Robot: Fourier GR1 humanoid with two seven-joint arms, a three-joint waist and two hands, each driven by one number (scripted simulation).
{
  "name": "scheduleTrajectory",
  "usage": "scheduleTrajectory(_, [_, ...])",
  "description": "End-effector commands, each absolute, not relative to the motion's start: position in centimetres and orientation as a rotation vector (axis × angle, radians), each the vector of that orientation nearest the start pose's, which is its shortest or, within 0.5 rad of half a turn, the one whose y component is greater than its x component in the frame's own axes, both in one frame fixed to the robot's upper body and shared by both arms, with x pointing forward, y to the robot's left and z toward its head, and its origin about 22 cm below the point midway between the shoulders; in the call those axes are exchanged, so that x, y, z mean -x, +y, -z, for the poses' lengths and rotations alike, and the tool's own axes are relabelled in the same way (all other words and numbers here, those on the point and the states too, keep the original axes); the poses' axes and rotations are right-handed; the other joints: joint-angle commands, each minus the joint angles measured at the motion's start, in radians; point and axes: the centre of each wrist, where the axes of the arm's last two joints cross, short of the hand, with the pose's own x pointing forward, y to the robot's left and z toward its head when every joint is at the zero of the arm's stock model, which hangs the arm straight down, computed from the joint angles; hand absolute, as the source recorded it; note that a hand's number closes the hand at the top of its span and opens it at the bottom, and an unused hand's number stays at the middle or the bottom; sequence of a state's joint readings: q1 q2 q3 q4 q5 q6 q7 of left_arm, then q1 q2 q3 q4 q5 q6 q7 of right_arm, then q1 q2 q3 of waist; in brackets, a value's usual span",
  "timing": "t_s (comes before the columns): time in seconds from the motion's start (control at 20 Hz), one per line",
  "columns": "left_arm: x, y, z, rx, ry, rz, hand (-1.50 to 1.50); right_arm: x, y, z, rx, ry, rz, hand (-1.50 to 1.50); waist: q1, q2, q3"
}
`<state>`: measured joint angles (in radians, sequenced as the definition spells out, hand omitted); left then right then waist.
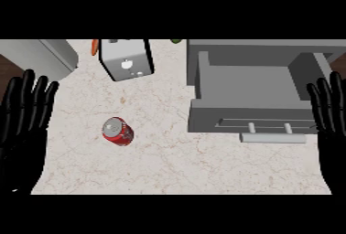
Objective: Pick up the can, place it into the drawer and close the drawer
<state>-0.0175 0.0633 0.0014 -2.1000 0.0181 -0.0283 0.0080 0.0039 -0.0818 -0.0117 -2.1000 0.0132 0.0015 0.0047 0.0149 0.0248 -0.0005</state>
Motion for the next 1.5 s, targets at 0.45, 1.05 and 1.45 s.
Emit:
scheduleTrajectory(0.45, [-23.0, 28.7, -11.1, 0.433, -1.715, 0.585, -1.5, -19.4, -26.5, -9.4, 0.209, -1.786, 0.09, -1.5, -0.027, -0.024, 0.0])
scheduleTrajectory(1.05, [-23.0, 36.3, -14.6, 0.478, -1.674, 0.594, -1.5, -15.7, -31.1, -9.3, 0.216, -1.785, 0.125, -1.5, -0.019, -0.026, 0.001])
scheduleTrajectory(1.45, [-23.6, 35.0, -15.1, 0.517, -1.607, 0.457, -1.5, -13.4, -33.1, -9.4, 0.201, -1.805, 0.121, -1.5, -0.024, -0.026, 0.001])
